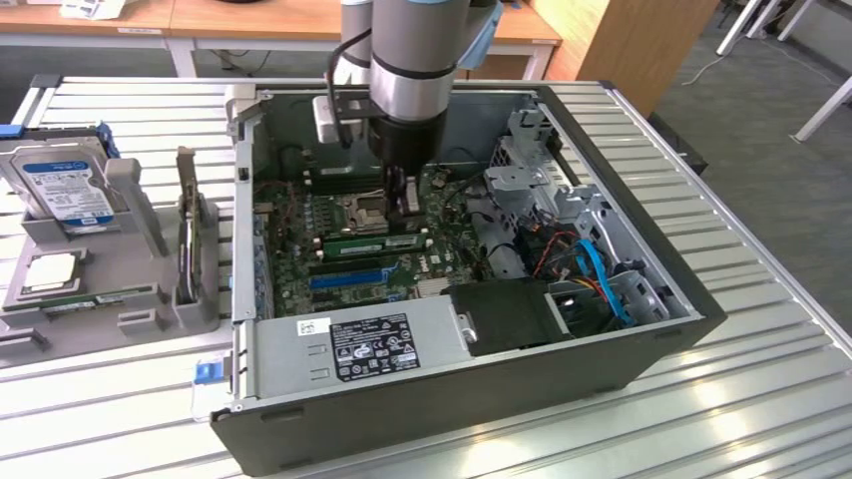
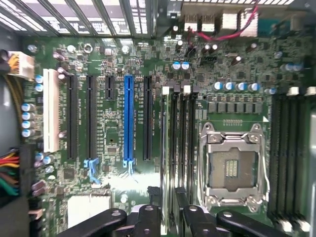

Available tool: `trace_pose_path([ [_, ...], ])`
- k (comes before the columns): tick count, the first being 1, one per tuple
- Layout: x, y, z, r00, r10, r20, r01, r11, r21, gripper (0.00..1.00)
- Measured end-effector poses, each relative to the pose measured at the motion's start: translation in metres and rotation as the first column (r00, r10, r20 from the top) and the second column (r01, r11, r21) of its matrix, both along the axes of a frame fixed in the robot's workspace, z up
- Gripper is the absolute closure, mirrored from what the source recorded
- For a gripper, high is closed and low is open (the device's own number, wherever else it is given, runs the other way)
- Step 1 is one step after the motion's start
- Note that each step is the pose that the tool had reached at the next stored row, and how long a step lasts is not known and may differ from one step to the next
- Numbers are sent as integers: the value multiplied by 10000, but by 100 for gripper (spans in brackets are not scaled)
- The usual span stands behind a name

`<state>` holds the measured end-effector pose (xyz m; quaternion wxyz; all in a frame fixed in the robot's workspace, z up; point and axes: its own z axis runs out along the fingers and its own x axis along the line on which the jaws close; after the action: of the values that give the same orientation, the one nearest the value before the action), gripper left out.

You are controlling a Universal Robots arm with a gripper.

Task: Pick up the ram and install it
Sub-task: 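Insert the ram into the slot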

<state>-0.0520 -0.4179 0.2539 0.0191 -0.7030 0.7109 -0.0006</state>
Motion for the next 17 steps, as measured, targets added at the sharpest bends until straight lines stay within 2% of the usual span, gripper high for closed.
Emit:
trace_pose_path([
  [6,13,0,184,10000,-1,-84,1,10000,0,75],
  [17,39,0,462,9997,-1,-233,1,10000,0,75],
])
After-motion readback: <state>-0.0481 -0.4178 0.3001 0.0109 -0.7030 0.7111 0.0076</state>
